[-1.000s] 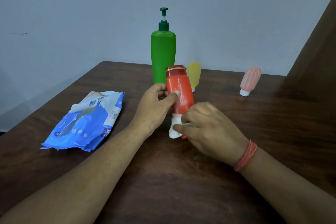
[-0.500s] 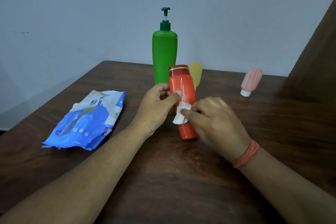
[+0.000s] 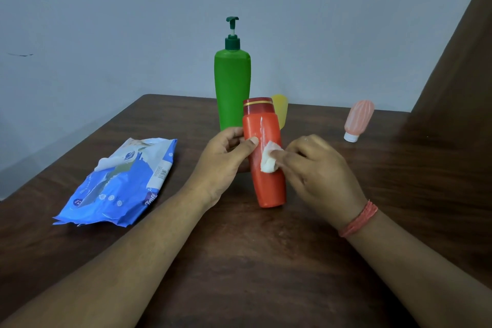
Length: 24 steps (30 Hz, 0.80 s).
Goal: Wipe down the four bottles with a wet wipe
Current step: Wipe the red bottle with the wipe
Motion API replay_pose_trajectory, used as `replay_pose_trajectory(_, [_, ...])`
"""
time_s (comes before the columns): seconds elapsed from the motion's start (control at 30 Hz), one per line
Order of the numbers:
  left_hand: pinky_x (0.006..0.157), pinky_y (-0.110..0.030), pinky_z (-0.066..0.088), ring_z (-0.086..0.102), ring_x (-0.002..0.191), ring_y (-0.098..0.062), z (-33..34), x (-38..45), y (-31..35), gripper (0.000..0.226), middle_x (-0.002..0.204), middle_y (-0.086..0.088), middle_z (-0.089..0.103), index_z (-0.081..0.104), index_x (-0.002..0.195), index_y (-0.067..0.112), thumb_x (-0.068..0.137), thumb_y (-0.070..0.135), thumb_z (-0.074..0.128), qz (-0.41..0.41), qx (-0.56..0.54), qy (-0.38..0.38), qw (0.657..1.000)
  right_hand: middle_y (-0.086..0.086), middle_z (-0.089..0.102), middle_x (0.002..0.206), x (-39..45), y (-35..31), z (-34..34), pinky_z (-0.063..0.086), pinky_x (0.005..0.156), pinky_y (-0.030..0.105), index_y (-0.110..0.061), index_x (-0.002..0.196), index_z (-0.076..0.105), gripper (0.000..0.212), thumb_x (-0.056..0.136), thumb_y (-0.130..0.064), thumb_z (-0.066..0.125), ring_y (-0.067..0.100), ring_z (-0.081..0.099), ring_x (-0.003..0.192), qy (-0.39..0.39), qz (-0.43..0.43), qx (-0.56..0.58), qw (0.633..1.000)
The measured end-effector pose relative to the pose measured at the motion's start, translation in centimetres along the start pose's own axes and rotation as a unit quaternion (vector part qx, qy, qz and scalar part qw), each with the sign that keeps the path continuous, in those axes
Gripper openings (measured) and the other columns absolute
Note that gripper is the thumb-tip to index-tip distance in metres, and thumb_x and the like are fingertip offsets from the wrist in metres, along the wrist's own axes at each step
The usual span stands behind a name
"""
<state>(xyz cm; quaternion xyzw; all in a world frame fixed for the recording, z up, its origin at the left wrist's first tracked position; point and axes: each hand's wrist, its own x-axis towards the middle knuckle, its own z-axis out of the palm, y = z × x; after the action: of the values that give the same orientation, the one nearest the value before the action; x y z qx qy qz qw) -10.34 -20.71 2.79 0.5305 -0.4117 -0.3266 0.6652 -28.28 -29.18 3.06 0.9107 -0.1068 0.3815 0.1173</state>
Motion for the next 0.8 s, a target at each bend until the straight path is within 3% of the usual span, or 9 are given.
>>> replay_pose_trajectory(0.13, [0.094,-0.042,0.055,0.067,0.112,-0.023,-0.1,-0.2,-0.4,0.053,0.131,-0.014,0.065,0.057,0.135,0.014,0.083,0.006,0.066,-0.030,-0.097,-0.098,0.990,0.005,0.064,0.092,-0.2,0.0,0.2,0.052,0.071,0.037,-0.007,0.110,0.072,0.024,0.097,-0.020,0.057,0.023,0.058,0.085,0.013,0.025,0.023,0.999])
replay_pose_trajectory(0.27, [0.092,-0.042,0.056,0.063,0.119,-0.021,-0.2,-0.3,-0.9,0.087,0.138,-0.007,0.060,0.043,0.147,0.031,0.073,-0.008,0.066,-0.084,-0.118,-0.193,0.970,0.004,0.065,0.096,-0.3,0.2,-0.1,0.053,0.071,0.041,-0.008,0.108,0.073,0.019,0.096,-0.018,0.060,0.023,0.059,0.087,0.008,0.051,0.026,0.998])
replay_pose_trajectory(0.43, [0.096,-0.049,0.055,0.063,0.124,-0.025,0.0,-0.2,-1.3,0.100,0.134,-0.009,0.063,0.037,0.149,0.042,0.075,-0.012,0.075,-0.093,-0.076,-0.189,0.975,0.003,0.066,0.096,-0.2,0.8,-0.7,0.051,0.072,0.040,-0.012,0.106,0.074,0.015,0.094,-0.018,0.066,0.023,0.057,0.088,0.029,0.060,-0.009,0.998])
replay_pose_trajectory(0.5, [0.097,-0.050,0.055,0.063,0.123,-0.026,0.2,-0.2,-1.4,0.097,0.134,-0.008,0.064,0.040,0.147,0.038,0.073,-0.012,0.077,-0.077,-0.056,-0.177,0.980,0.004,0.067,0.095,-0.1,0.9,-0.9,0.052,0.071,0.042,-0.011,0.105,0.074,0.016,0.094,-0.019,0.064,0.023,0.058,0.087,0.038,0.079,-0.011,0.996])
replay_pose_trajectory(0.63, [0.085,-0.030,0.057,0.067,0.112,-0.014,0.6,-0.7,-1.2,0.070,0.120,0.002,0.071,0.047,0.129,0.020,0.076,-0.016,0.075,-0.048,0.007,-0.140,0.989,0.007,0.065,0.090,-0.2,0.6,-0.7,0.049,0.068,0.044,-0.009,0.103,0.074,0.015,0.095,-0.015,0.062,0.028,0.058,0.080,0.012,-0.012,0.001,1.000])
replay_pose_trajectory(0.8, [0.091,-0.042,0.058,0.069,0.108,-0.018,0.9,-0.7,-0.9,0.051,0.115,0.000,0.068,0.050,0.109,0.020,0.073,0.003,0.082,-0.006,0.092,-0.133,0.987,0.007,0.066,0.090,0.3,0.9,-1.5,0.047,0.068,0.046,-0.008,0.099,0.074,0.012,0.097,-0.015,0.064,0.027,0.059,0.082,0.101,0.058,-0.032,0.993])
